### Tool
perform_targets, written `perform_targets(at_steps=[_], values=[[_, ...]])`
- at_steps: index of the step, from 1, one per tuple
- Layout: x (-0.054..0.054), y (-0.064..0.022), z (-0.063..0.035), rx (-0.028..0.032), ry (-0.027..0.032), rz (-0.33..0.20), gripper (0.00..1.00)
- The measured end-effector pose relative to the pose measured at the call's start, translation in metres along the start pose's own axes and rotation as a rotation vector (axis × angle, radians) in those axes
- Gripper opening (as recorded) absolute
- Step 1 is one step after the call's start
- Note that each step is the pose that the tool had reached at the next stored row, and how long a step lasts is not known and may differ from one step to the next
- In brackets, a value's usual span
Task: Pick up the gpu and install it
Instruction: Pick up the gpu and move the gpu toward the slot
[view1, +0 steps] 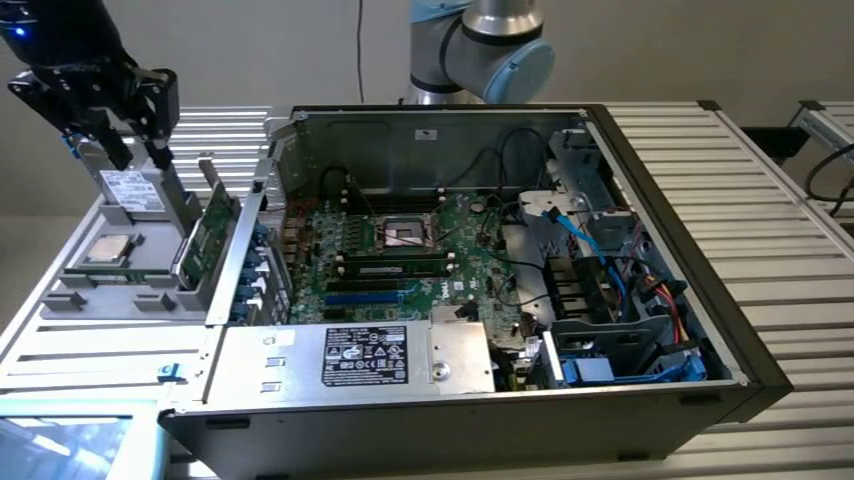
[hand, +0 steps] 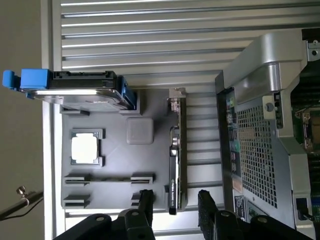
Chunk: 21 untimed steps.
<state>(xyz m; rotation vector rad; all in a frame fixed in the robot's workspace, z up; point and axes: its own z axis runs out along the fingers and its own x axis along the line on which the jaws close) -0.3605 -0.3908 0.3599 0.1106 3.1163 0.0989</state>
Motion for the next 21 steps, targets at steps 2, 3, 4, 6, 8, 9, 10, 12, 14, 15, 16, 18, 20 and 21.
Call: perform_targets(at_steps=[2,3,4,6,8,9,10,12,14,15,16,18,20,21], values=[[-0.001,0.0011,0.0038,0.0000,-0.0003,0.000,0.49],[-0.001,0.0012,0.0057,-0.0001,-0.0003,0.000,0.49],[0.000,0.0012,0.0074,-0.0001,-0.0002,0.000,0.49],[0.002,0.0008,0.0110,0.0000,0.0000,0.000,0.49],[0.002,0.0005,0.0146,-0.0001,0.0004,-0.007,0.49],[0.002,0.0004,0.0164,-0.0002,0.0006,-0.011,0.49],[0.002,0.0003,0.0182,-0.0004,0.0008,-0.014,0.49],[0.003,0.0001,0.0218,-0.0004,0.0011,-0.018,0.49],[0.003,0.0001,0.0254,-0.0004,0.0013,-0.020,0.49],[0.003,0.0001,0.0273,-0.0005,0.0013,-0.021,0.49],[0.003,0.0002,0.0291,-0.0005,0.0012,-0.021,0.49],[0.003,0.0002,0.0327,-0.0004,0.0014,-0.022,0.49],[0.003,0.0003,0.0364,-0.0005,0.0014,-0.023,0.49],[0.003,0.0004,0.0383,-0.0004,0.0015,-0.023,0.49]])
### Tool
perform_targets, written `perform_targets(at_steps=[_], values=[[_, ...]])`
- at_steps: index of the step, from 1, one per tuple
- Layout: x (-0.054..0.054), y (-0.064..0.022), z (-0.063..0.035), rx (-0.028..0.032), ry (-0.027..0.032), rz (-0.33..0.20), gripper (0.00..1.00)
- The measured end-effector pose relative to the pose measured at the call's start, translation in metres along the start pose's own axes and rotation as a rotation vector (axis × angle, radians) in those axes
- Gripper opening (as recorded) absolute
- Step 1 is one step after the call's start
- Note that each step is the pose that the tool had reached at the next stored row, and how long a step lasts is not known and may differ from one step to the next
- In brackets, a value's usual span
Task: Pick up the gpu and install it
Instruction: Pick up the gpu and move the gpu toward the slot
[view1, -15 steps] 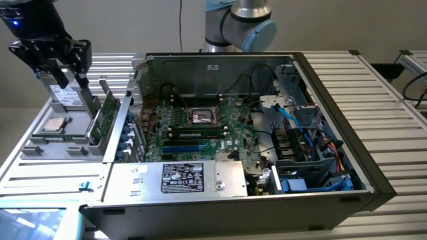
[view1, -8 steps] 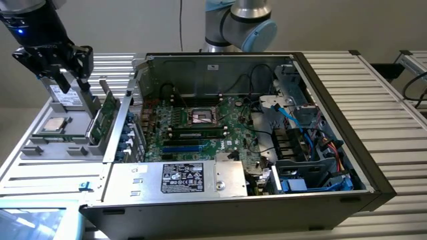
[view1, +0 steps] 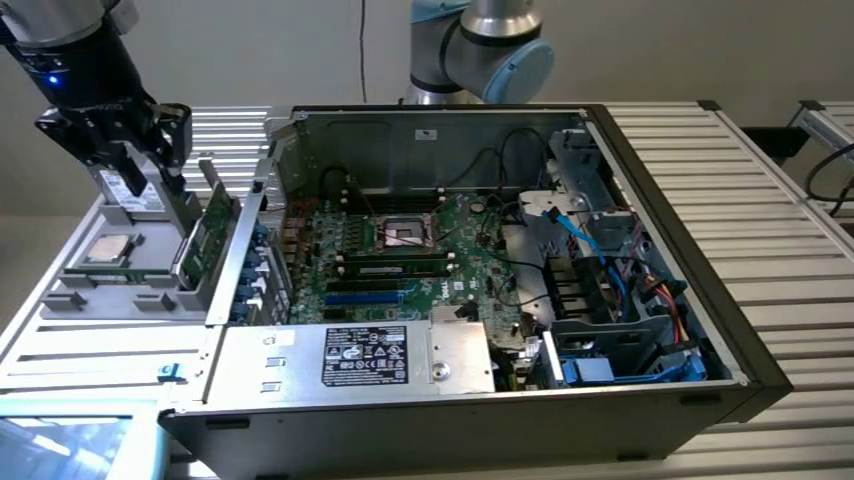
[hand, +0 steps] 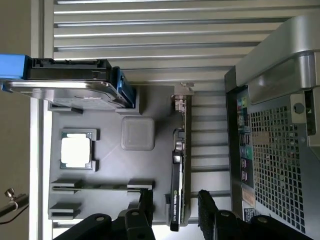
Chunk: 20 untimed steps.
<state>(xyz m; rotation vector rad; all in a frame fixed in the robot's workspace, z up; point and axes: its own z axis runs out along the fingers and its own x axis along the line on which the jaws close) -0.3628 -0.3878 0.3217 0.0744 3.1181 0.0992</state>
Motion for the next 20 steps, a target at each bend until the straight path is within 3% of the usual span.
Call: perform_targets(at_steps=[4,6,11,20], values=[[0.000,0.0006,0.0073,0.0007,0.0000,0.000,0.49],[0.000,0.0012,0.0100,0.0052,0.0002,0.000,0.49],[0.000,0.0011,0.0107,0.0051,0.0003,0.000,0.49],[-0.001,0.0013,0.0267,0.0058,0.0002,0.001,0.49]])
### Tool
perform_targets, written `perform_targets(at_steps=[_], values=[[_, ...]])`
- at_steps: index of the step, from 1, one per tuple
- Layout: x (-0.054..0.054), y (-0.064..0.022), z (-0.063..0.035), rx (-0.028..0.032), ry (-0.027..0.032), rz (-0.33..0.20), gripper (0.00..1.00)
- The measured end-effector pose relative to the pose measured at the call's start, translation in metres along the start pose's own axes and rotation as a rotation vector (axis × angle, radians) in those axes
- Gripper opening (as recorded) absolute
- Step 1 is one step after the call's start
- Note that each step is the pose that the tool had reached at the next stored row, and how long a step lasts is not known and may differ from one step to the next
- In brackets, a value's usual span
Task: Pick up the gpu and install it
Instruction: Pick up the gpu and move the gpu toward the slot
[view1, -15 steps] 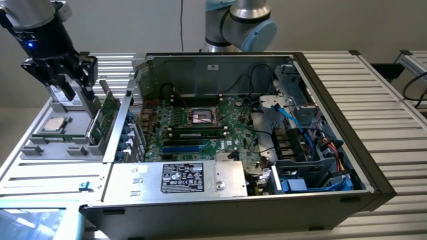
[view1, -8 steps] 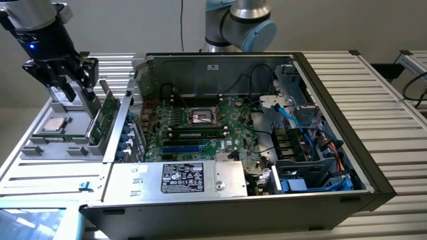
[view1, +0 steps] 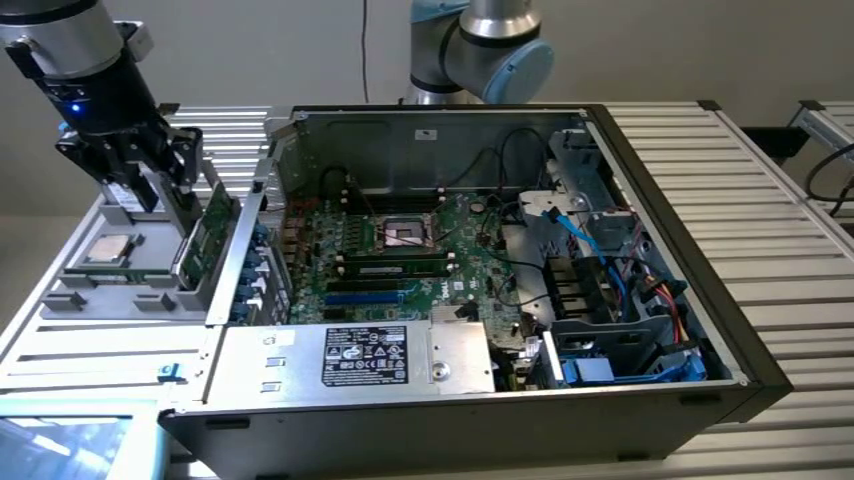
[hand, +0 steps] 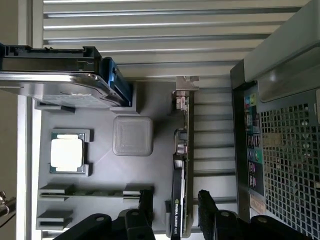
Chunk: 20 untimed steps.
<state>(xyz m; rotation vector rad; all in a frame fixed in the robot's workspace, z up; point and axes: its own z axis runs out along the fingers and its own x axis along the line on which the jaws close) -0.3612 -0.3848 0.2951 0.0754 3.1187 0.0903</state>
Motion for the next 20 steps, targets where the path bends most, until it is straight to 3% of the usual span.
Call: perform_targets(at_steps=[8,10,15,20], values=[[-0.006,0.0019,0.0149,-0.0011,0.0001,0.000,0.49],[-0.006,0.0017,0.0181,-0.0060,-0.0002,0.000,0.49],[-0.004,-0.0026,0.0241,-0.0265,-0.0010,0.000,0.49],[-0.003,-0.0108,0.0314,-0.0379,-0.0040,0.001,0.49]])
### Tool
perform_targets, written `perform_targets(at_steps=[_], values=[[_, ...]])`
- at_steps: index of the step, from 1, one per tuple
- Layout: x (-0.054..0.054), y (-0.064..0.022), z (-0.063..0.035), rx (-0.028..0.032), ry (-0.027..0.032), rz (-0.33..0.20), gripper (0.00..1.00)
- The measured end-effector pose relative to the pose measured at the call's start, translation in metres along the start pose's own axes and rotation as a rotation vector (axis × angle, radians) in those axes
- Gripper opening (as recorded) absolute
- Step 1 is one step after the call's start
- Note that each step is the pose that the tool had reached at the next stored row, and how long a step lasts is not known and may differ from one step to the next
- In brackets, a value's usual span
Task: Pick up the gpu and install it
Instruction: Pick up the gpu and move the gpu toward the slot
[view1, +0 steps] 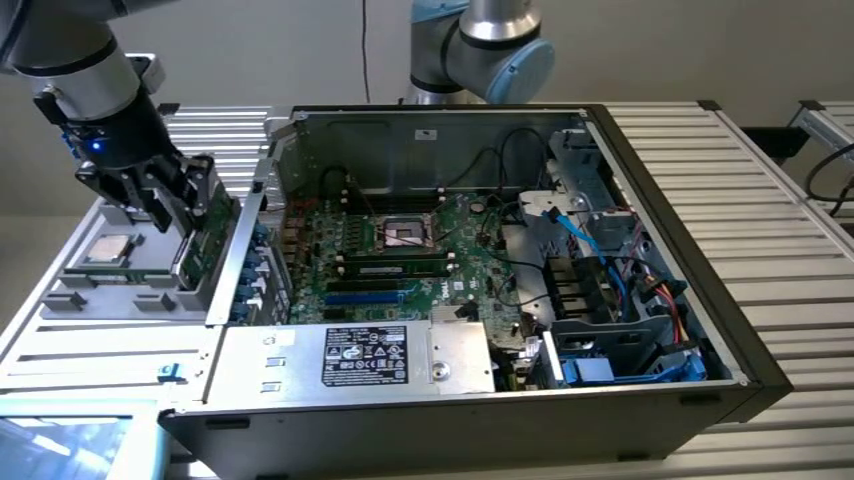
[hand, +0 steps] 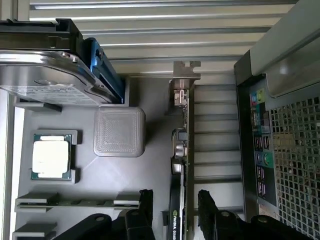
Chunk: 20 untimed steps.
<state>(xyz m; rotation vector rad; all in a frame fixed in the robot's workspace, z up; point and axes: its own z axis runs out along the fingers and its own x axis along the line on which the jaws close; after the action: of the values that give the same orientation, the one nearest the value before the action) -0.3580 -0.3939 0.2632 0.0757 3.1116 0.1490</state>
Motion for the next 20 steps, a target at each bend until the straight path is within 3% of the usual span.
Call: perform_targets(at_steps=[6,14,20], values=[[0.000,-0.0006,0.0108,-0.0004,-0.0014,0.004,0.49],[0.000,0.0072,0.0238,-0.0003,-0.0039,0.007,0.49],[0.000,0.0068,0.0283,0.0011,-0.0252,0.011,0.49]])
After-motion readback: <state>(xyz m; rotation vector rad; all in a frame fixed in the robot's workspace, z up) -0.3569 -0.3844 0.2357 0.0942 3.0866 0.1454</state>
